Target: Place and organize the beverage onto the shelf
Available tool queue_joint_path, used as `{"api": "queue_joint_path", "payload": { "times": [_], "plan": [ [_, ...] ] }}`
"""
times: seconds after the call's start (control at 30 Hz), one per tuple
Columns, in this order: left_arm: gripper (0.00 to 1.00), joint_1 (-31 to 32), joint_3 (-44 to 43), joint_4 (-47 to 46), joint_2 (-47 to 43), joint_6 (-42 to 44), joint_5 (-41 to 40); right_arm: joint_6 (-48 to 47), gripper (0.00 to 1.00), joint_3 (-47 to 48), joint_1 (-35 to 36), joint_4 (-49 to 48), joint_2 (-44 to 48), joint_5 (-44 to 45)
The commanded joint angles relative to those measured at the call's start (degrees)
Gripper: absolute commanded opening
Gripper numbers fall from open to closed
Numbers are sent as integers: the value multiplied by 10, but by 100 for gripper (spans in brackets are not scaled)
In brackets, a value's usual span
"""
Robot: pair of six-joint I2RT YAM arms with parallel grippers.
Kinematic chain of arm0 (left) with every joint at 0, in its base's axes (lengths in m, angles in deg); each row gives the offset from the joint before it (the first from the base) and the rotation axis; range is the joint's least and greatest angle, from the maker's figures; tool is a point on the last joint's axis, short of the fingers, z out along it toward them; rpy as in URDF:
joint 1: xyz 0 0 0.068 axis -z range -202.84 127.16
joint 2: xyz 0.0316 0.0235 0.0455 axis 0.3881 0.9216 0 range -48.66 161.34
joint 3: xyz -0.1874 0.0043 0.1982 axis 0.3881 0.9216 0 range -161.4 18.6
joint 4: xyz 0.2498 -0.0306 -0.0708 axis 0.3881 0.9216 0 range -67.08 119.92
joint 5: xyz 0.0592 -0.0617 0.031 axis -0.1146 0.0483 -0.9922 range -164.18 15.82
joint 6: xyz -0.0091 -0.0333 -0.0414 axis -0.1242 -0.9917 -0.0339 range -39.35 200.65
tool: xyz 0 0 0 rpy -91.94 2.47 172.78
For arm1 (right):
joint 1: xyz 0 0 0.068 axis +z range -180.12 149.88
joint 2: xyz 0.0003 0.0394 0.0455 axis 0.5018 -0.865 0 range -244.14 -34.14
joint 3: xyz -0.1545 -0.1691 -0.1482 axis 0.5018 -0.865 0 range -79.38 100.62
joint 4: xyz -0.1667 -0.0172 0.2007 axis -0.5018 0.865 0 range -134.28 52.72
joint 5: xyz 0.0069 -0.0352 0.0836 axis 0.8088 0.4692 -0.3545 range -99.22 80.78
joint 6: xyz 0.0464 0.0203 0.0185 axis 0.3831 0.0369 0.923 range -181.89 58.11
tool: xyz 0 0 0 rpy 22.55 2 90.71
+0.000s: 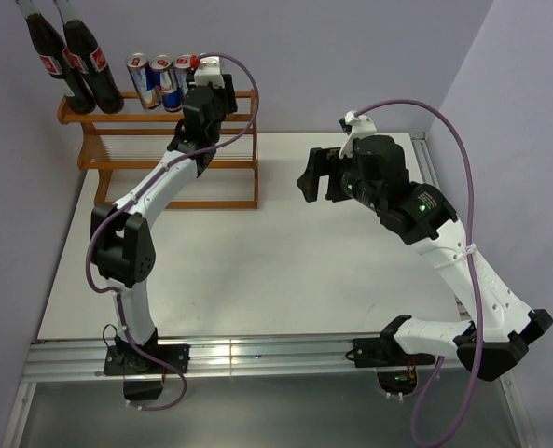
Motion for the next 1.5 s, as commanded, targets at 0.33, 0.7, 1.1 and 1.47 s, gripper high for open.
{"api": "queue_joint_path", "payload": {
  "times": [0.33,0.7,1.1,1.47],
  "plan": [
    [54,11,-15,-2,-17,-6,26,-6,96,11,-3,-20,1,-2],
    [78,12,6,-6,-42,-11,27,-7,96,6,-3,-22,5,-2],
    [99,11,42,-6,-90,-26,29,-9,97,8,-3,-20,5,-2],
    [99,11,73,101,-192,-51,20,-13,100,-24,-3,-51,31,133]
  ]
}}
